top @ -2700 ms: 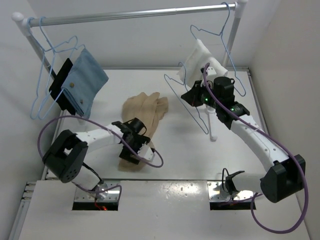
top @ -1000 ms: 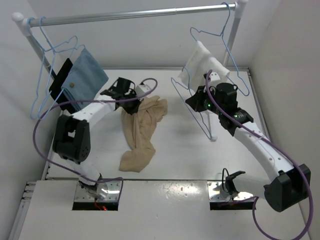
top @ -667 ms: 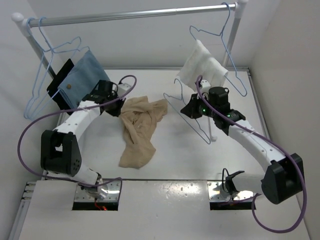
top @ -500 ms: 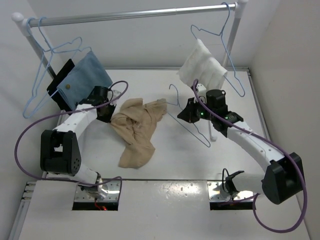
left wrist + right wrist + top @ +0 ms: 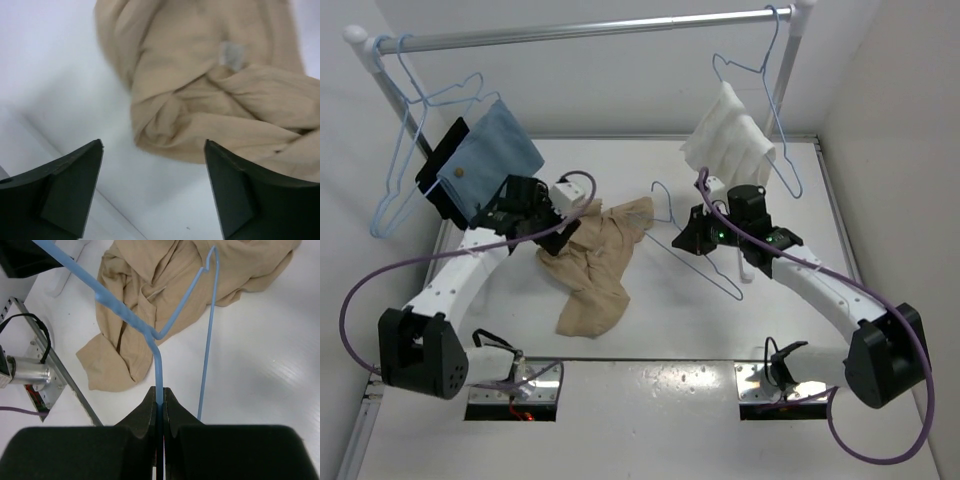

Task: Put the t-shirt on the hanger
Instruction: Place tshirt on hanger

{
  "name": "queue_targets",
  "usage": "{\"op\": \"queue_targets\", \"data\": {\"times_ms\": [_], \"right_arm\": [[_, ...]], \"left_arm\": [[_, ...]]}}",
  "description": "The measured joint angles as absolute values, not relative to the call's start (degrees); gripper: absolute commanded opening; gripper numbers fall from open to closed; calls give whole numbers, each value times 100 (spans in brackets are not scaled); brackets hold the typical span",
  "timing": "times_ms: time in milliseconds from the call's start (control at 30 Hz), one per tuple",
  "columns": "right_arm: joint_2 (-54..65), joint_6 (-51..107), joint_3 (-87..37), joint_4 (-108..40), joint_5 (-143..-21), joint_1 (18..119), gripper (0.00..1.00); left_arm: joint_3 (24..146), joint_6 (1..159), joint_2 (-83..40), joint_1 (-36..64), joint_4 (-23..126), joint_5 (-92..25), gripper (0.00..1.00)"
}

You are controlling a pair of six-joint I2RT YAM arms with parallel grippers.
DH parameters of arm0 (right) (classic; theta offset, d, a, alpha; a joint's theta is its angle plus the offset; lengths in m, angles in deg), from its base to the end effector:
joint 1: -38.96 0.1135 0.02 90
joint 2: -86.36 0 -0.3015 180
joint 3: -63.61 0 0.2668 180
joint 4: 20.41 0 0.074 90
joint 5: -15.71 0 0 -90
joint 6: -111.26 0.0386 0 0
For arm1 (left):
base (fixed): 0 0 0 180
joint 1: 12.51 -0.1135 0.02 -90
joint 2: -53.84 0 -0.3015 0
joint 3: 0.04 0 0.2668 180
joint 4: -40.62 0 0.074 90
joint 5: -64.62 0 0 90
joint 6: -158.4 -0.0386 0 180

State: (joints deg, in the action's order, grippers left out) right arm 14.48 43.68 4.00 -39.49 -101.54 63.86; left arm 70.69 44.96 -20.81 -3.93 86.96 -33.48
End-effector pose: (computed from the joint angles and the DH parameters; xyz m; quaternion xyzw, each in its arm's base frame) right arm 0.2460 0.1337 0.2870 -0.1337 0.8446 0.3791 0.3536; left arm 0.2742 -0.0469 0.2997 0.2818 0.8951 -0.0220 0.3448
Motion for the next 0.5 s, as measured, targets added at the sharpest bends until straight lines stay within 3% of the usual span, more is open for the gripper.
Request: {"op": "queue_targets", "data": {"times_ms": [167, 267, 367, 500], "right_arm": [[1520, 4348, 490, -3989, -10040, 6386, 0], [1737, 4359, 641, -4002, -9857, 6386, 0], [1938, 4381, 733, -3989, -9710, 6386, 0], [2146, 4425, 864, -3969, -9518, 6386, 0]], "left_arm": [[7052, 4007, -1948, 532, 8670, -3918, 35], [7275, 3932, -2713, 934, 8646, -4023, 36], [7926, 3937, -3821, 1067, 8602, -3914, 55], [9069, 3893, -5032, 1069, 8386, -3730, 59]]}}
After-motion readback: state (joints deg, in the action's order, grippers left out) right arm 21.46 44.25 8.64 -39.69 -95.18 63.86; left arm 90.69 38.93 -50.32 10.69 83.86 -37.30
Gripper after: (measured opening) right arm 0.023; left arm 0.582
